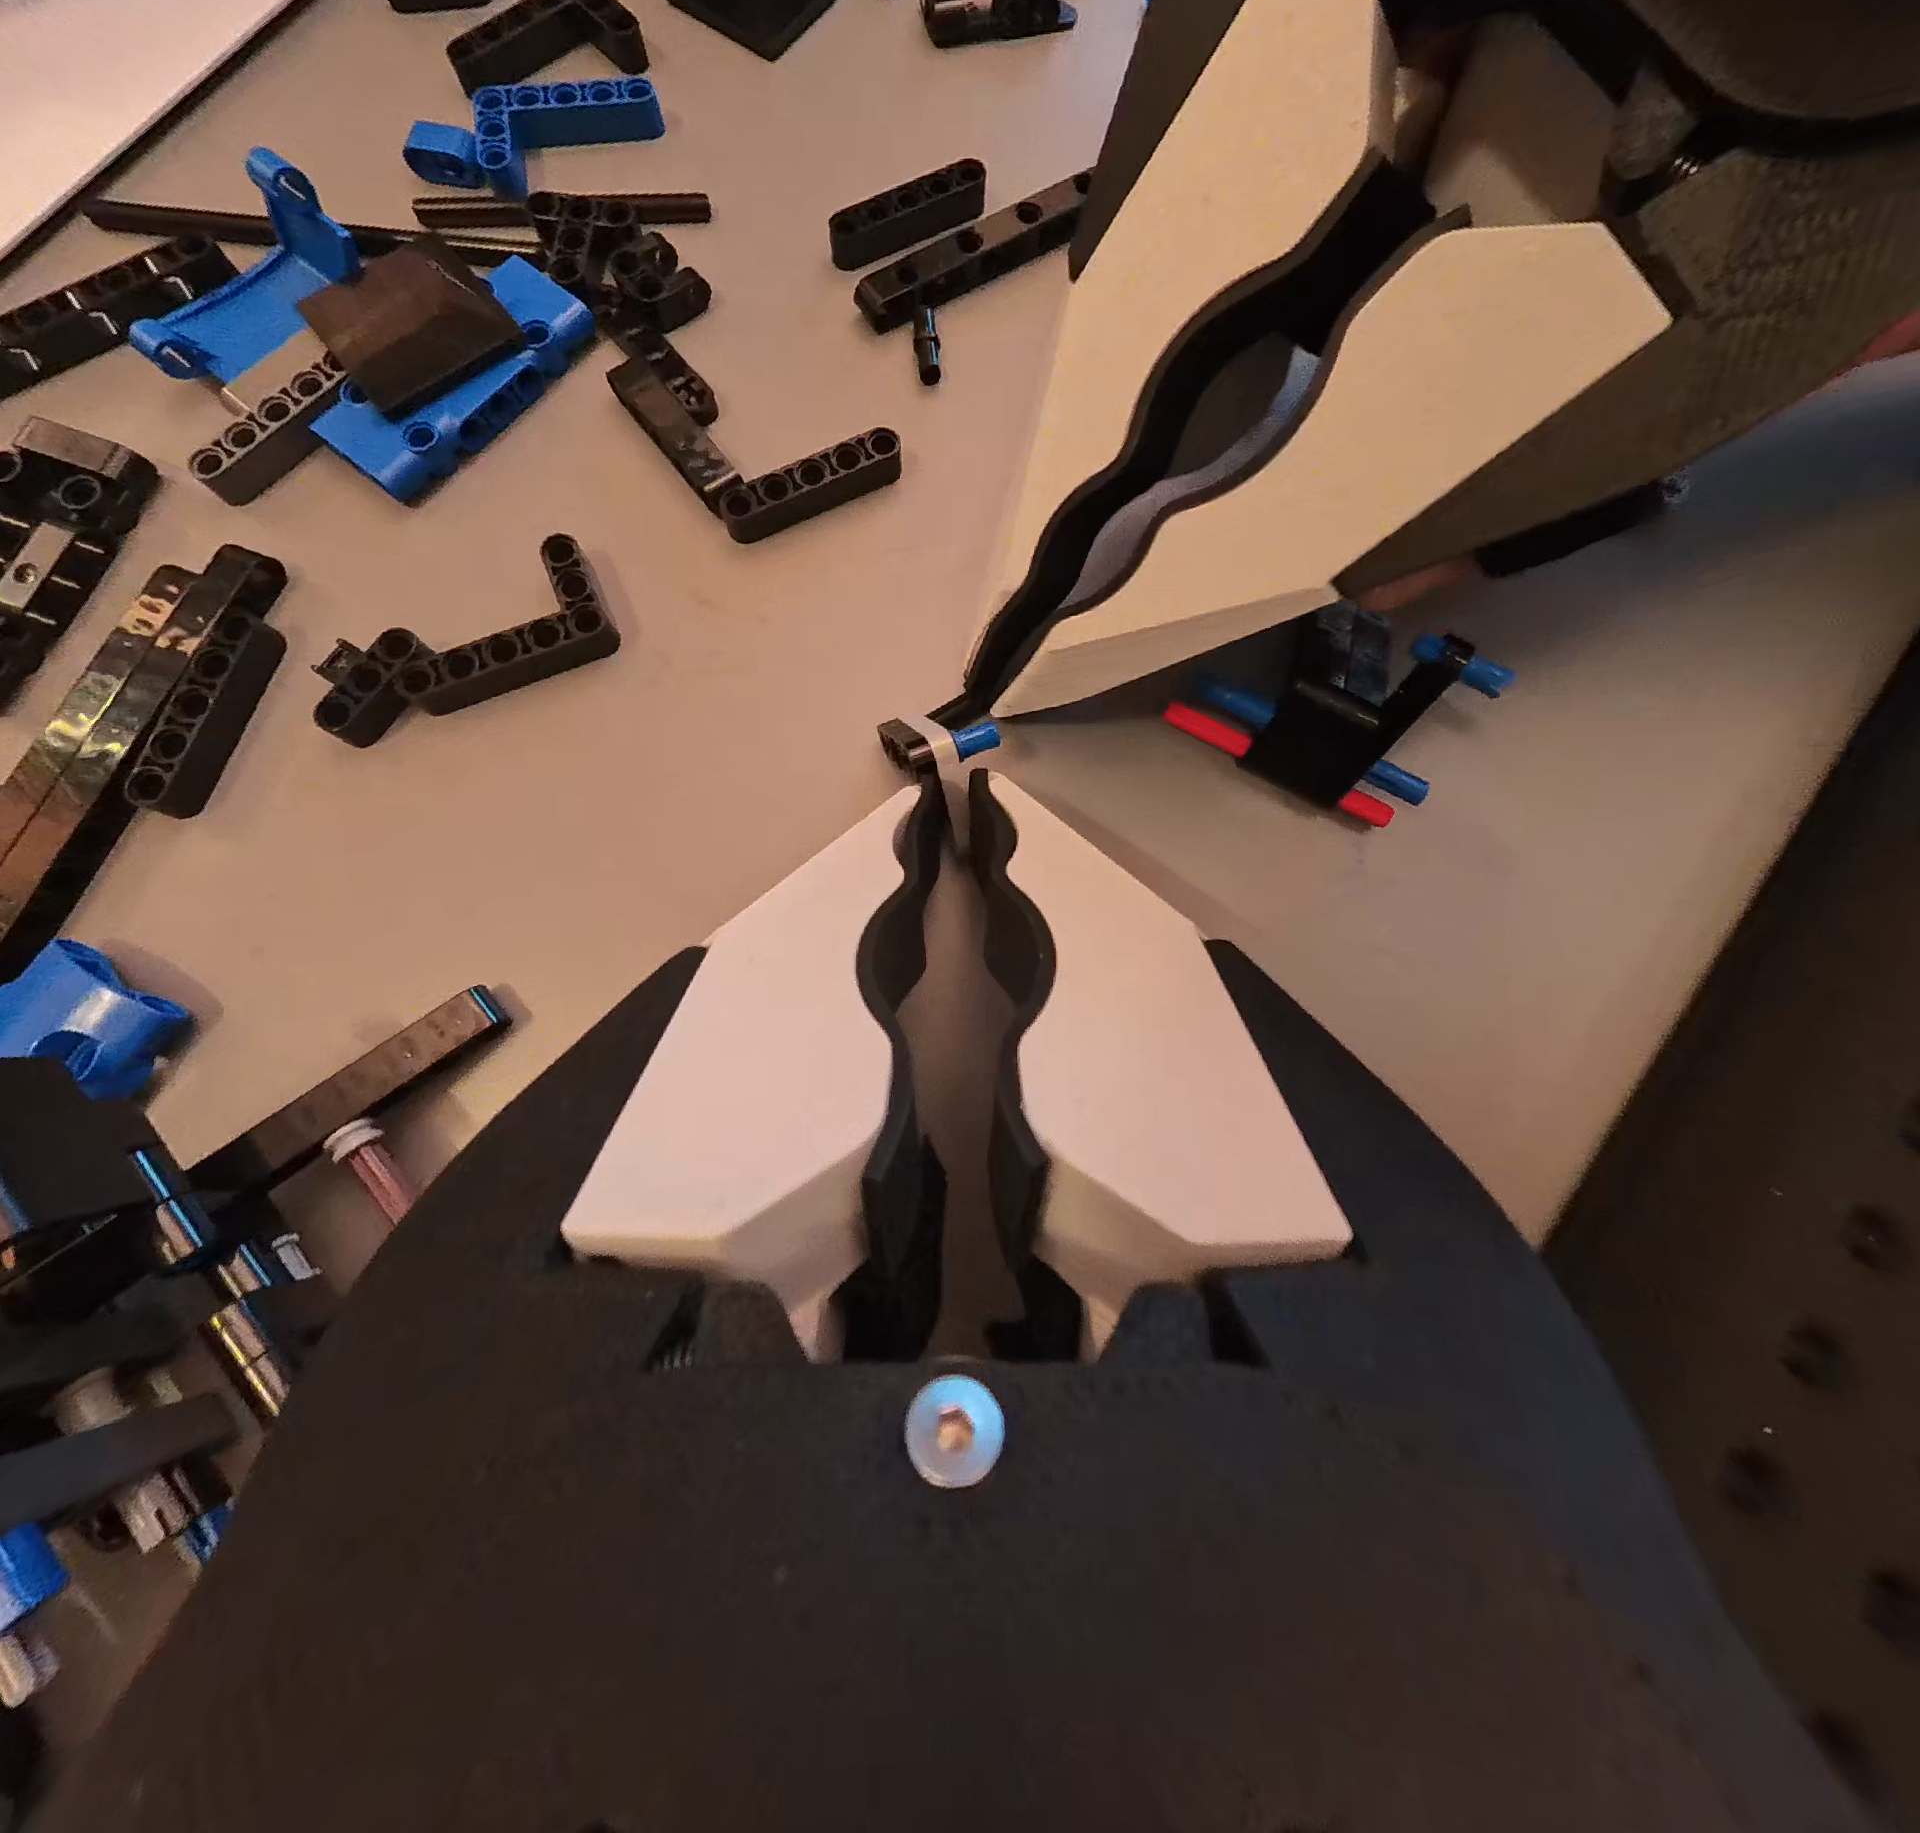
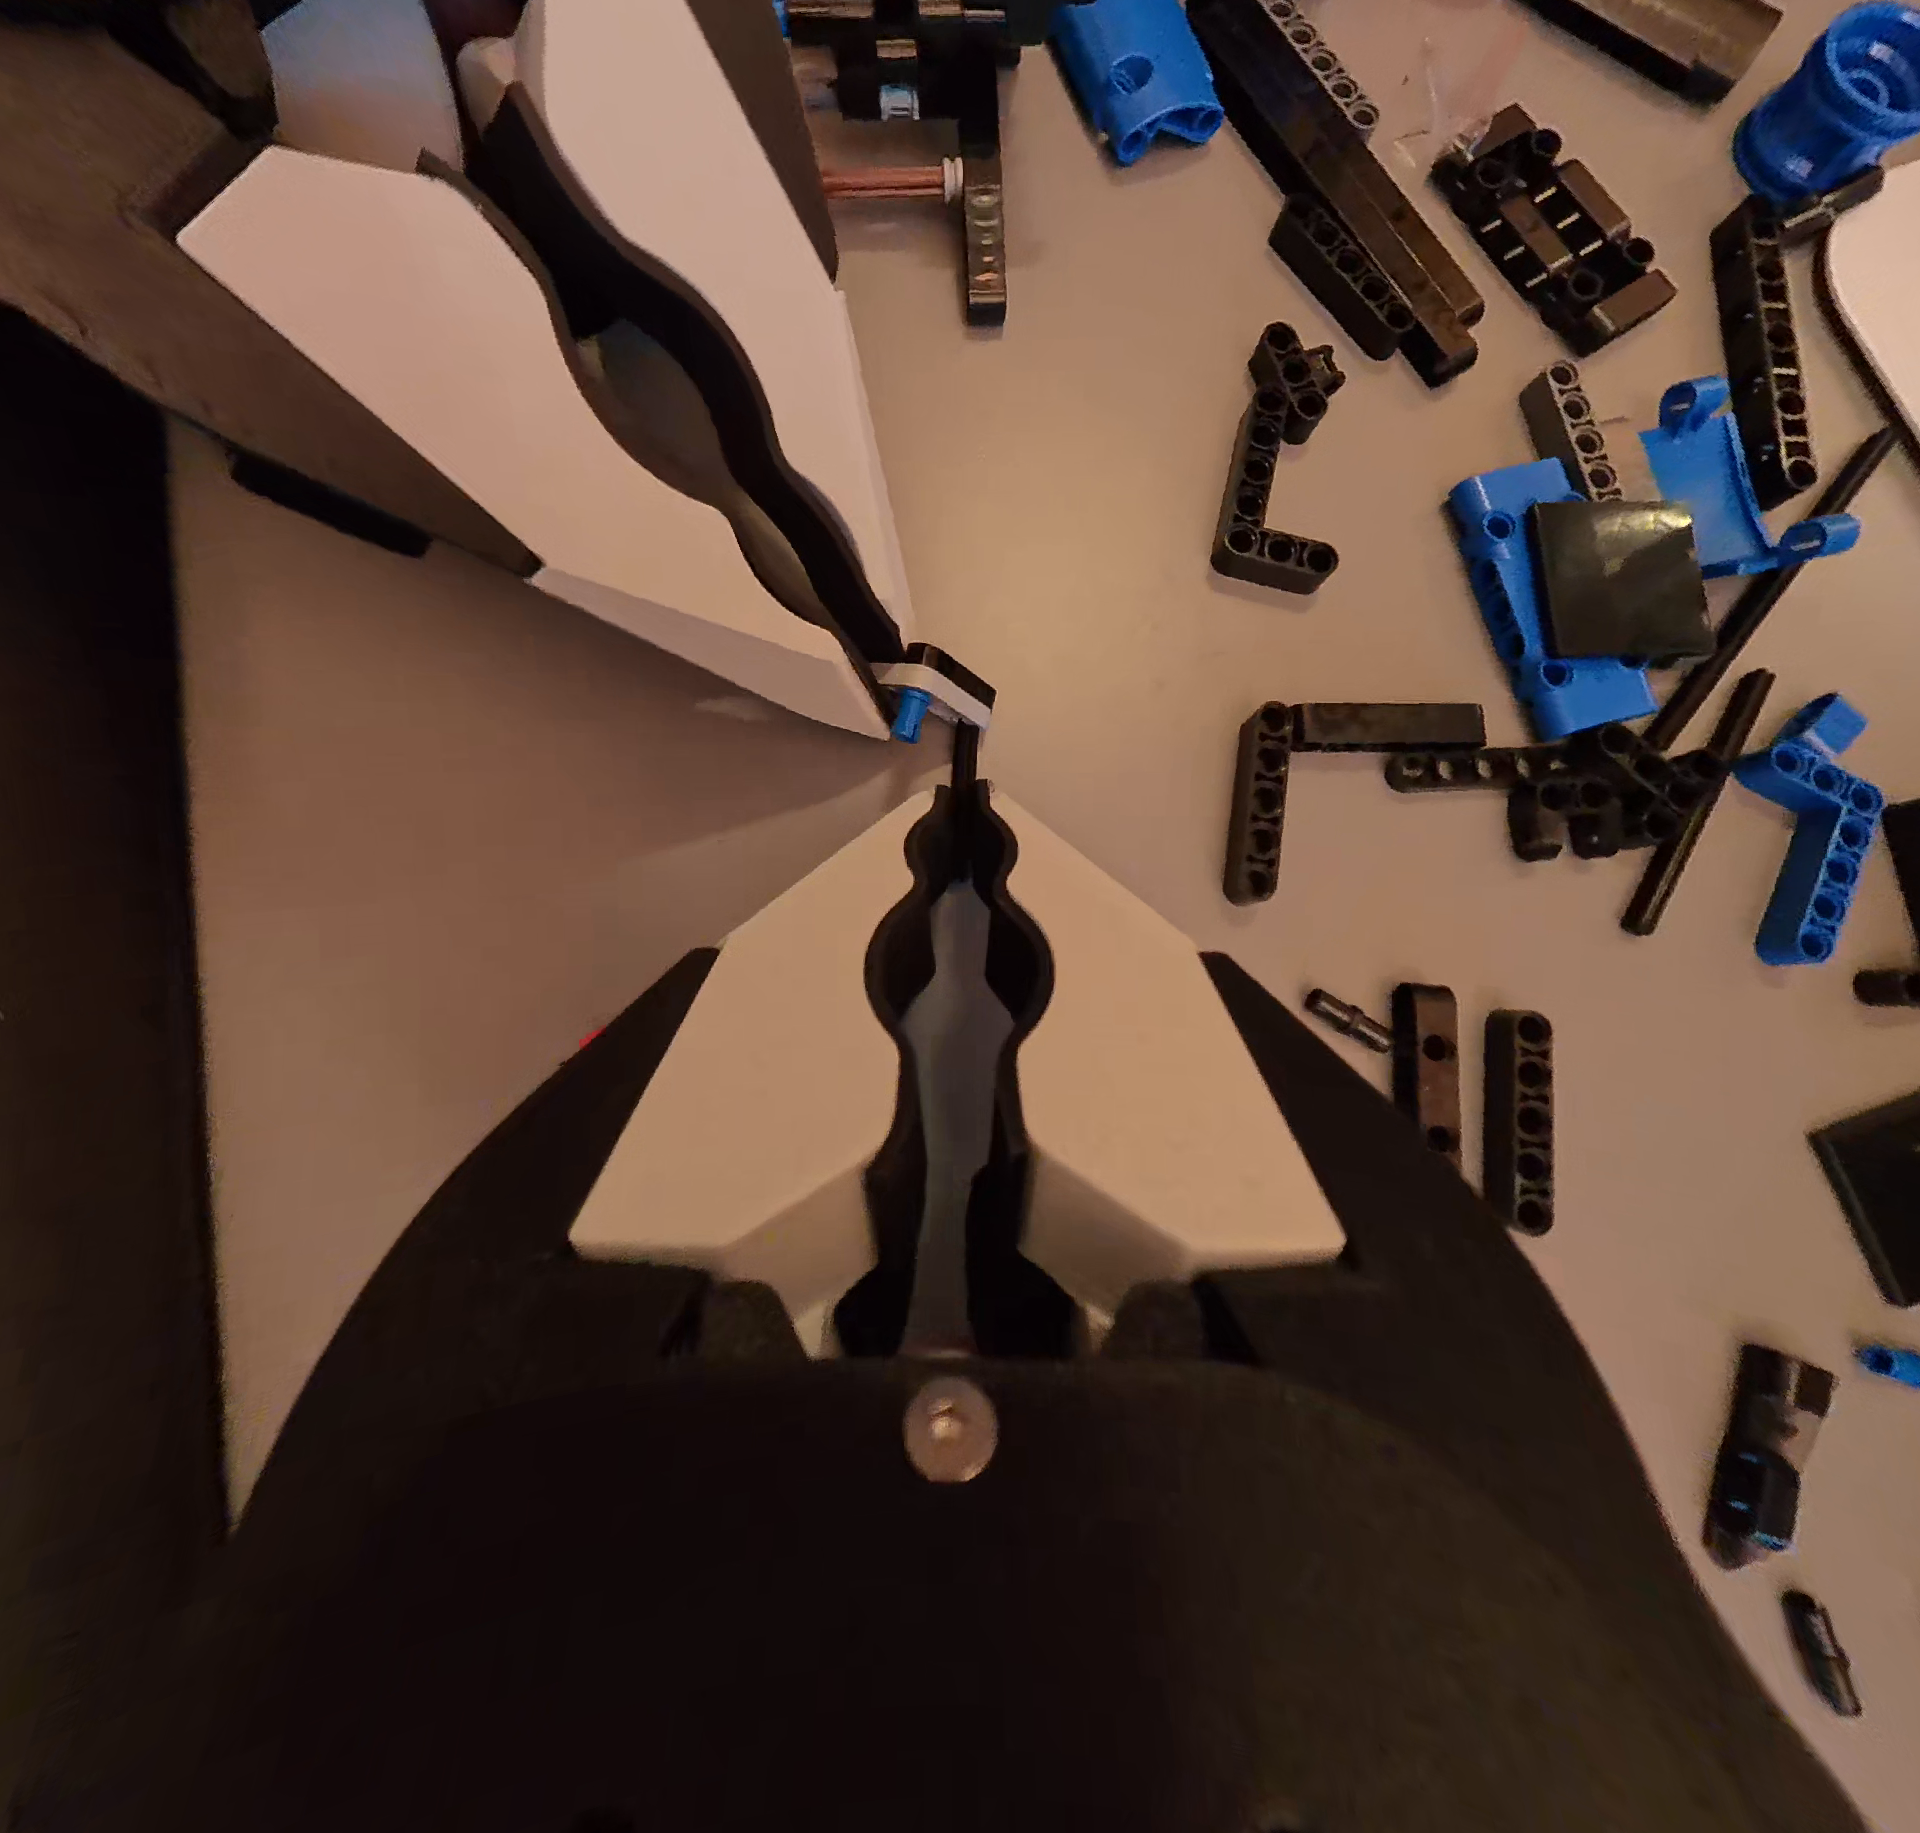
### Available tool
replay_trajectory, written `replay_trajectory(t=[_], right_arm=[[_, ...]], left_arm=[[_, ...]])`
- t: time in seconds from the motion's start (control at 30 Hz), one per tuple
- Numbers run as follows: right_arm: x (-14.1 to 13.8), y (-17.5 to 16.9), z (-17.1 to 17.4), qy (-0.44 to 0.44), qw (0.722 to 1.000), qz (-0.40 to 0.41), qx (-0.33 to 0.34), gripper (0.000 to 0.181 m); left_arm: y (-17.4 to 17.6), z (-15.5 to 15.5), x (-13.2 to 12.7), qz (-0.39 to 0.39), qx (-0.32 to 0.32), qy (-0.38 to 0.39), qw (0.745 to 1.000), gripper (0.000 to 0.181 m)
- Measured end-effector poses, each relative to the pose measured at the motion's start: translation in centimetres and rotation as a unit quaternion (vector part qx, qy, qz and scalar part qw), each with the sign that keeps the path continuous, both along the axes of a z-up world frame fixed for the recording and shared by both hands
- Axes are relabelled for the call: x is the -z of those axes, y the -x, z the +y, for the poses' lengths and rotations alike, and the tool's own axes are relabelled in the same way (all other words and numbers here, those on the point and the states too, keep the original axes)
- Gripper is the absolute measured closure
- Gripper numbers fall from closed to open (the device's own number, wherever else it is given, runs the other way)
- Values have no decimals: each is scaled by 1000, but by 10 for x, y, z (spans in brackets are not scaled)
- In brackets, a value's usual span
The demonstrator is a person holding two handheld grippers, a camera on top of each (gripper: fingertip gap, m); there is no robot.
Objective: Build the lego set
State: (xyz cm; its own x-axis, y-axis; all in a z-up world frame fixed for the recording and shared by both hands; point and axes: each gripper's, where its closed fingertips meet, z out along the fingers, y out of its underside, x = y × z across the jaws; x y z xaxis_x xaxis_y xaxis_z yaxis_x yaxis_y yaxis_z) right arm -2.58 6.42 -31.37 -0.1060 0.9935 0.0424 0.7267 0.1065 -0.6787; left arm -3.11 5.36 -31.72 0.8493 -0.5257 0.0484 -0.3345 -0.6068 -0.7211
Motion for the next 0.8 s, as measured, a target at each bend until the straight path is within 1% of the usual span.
replay_trajectory(t=[0.17, 0.53, 0.6, 0.67, 0.73, 0.8], right_arm=[[0, 0, 0, 1, 1000, 3, -27, 181], [0, 3, -2, 11, 1000, 8, -26, 180], [-1, 1, -4, 9, 999, 8, -33, 177], [-8, 1, -4, 5, 999, 22, -38, 173], [-17, -2, -1, -8, 998, 37, -43, 160], [-28, -6, 0, -21, 996, 63, -56, 154]], left_arm=[[-1, 0, -1, -13, 9, 6, 1000, 178], [-2, -1, -2, -20, 12, 9, 1000, 177], [-1, 0, -2, -18, 10, 6, 1000, 178], [-1, 1, -6, -24, 9, -6, 1000, 179], [-6, 1, -14, -42, 21, -24, 999, 179], [-10, 0, -23, -55, 33, -46, 997, 179]])
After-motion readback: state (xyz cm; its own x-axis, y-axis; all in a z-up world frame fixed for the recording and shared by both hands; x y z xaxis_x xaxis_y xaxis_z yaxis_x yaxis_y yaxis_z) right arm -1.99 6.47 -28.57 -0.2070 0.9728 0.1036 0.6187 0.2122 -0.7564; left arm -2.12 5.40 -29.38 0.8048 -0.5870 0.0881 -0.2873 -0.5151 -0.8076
